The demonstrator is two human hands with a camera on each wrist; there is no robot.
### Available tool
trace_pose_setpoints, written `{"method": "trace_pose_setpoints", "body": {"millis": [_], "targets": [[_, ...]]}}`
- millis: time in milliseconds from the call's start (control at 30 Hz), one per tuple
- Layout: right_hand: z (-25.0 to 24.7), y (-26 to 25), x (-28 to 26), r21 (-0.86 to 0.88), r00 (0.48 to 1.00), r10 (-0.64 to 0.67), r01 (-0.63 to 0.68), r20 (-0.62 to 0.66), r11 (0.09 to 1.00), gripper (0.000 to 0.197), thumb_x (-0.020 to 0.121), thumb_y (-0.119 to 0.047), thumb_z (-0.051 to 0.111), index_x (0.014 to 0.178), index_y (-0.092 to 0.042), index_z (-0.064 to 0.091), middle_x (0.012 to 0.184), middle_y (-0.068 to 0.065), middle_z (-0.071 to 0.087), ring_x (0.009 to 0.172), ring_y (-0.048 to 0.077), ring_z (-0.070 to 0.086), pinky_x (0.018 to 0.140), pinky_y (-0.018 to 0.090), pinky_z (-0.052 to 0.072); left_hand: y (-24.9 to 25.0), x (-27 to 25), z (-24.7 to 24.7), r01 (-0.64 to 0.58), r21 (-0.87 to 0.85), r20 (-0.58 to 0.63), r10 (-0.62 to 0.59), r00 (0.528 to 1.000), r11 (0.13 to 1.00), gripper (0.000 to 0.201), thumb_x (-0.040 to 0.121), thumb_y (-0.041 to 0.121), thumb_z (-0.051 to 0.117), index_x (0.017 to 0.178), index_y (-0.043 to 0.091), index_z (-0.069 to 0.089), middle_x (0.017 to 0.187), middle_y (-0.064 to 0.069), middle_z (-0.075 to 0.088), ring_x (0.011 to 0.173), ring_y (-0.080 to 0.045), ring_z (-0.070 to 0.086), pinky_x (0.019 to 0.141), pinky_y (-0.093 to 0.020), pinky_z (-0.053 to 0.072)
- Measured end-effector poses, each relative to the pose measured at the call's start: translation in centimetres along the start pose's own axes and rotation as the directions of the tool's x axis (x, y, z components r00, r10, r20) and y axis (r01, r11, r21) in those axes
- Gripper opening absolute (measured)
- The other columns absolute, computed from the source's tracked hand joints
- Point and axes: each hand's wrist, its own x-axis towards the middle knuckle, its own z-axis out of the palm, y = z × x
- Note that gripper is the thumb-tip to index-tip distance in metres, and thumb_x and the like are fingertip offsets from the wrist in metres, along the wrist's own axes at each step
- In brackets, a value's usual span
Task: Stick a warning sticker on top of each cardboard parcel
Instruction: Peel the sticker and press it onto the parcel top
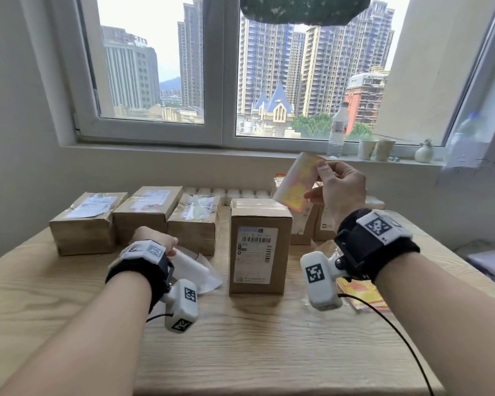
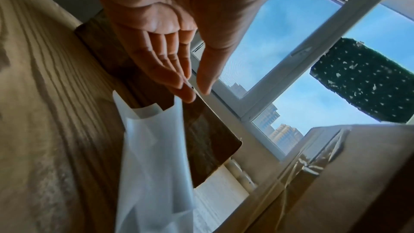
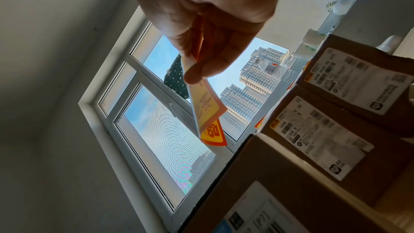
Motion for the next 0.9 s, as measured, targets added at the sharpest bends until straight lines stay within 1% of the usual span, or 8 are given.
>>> {"method": "trace_pose_setpoints", "body": {"millis": [100,200,333,467,567,667,767,900], "targets": [[0.0,0.0,0.1,-0.012,1.000,-0.009,0.009,0.013,1.000,0.017,0.096,-0.028,0.057,0.085,-0.017,0.064,0.080,0.005,0.071,0.040,0.011,0.063,0.051,0.028,0.056,1.3,-2.1,0.0,-0.078,0.069,-0.039,0.080,0.996,0.995,0.017,0.070,-0.001,0.075,0.070,0.006,0.059,0.078,-0.015,0.071,0.079,-0.027,0.072,0.081,-0.040,0.057],[0.0,-0.3,0.3,-0.028,0.999,-0.027,0.027,0.019,0.999,0.018,0.096,-0.030,0.057,0.090,-0.015,0.065,0.080,0.004,0.071,0.041,0.012,0.063,0.055,0.031,0.057,4.6,-5.5,-0.2,-0.236,0.135,-0.110,0.252,0.962,0.962,0.010,0.074,0.008,0.071,0.077,0.015,0.064,0.087,-0.011,0.072,0.086,-0.026,0.069,0.084,-0.035,0.056],[0.1,-1.1,0.5,-0.072,0.995,-0.088,0.091,0.049,0.993,0.017,0.094,-0.031,0.059,0.079,-0.023,0.063,0.075,-0.001,0.069,0.038,0.011,0.060,0.053,0.034,0.054,10.0,-10.7,0.9,-0.391,-0.137,0.145,0.409,0.901,0.910,0.008,0.087,0.011,0.066,0.093,0.008,0.070,0.084,-0.005,0.070,0.068,-0.013,0.063,0.063,-0.024,0.055],[0.1,-1.7,0.3,-0.150,0.967,-0.202,0.225,0.158,0.963,0.018,0.094,-0.028,0.060,0.076,-0.026,0.064,0.074,-0.005,0.066,0.037,0.004,0.055,0.043,0.024,0.046,14.3,-16.4,2.5,-0.355,-0.383,0.370,0.494,0.787,0.853,0.017,0.090,0.014,0.065,0.099,0.001,0.069,0.091,-0.012,0.073,0.072,-0.016,0.069,0.068,-0.024,0.060],[0.2,-2.0,-0.3,-0.173,0.940,-0.256,0.298,0.226,0.939,0.014,0.092,-0.029,0.063,0.079,-0.028,0.068,0.073,-0.007,0.069,0.039,0.002,0.055,0.045,0.022,0.044,15.7,-18.3,3.4,-0.355,-0.351,0.481,0.492,0.725,0.866,0.037,0.084,0.035,0.070,0.098,0.001,0.069,0.090,-0.014,0.075,0.077,-0.019,0.074,0.064,-0.024,0.060],[0.1,-2.2,-0.7,-0.184,0.904,-0.298,0.363,0.305,0.913,0.010,0.088,-0.033,0.067,0.085,-0.027,0.075,0.081,-0.006,0.074,0.046,-0.002,0.057,0.054,0.025,0.045,16.1,-18.5,3.7,-0.360,-0.313,0.451,0.471,0.758,0.879,0.045,0.077,0.043,0.075,0.094,0.002,0.068,0.085,-0.013,0.076,0.072,-0.017,0.074,0.058,-0.022,0.059],[0.1,-2.5,-1.3,-0.192,0.875,-0.308,0.398,0.373,0.897,0.005,0.084,-0.034,0.071,0.083,-0.030,0.074,0.085,-0.001,0.075,0.043,0.001,0.055,0.048,0.021,0.044,16.1,-18.3,3.5,-0.352,-0.269,0.435,0.439,0.786,0.896,0.028,0.084,0.024,0.071,0.098,0.000,0.068,0.084,-0.014,0.075,0.063,-0.014,0.073,0.055,-0.024,0.059],[-0.3,-1.9,-1.8,-0.210,0.842,-0.302,0.427,0.447,0.880,0.018,0.075,-0.045,0.075,0.081,-0.027,0.076,0.071,-0.014,0.068,0.044,-0.005,0.052,0.048,0.008,0.035,15.7,-17.6,3.1,-0.368,-0.197,0.427,0.417,0.802,0.909,0.015,0.091,0.013,0.063,0.101,0.003,0.066,0.086,-0.012,0.074,0.057,-0.013,0.070,0.054,-0.024,0.058]]}}
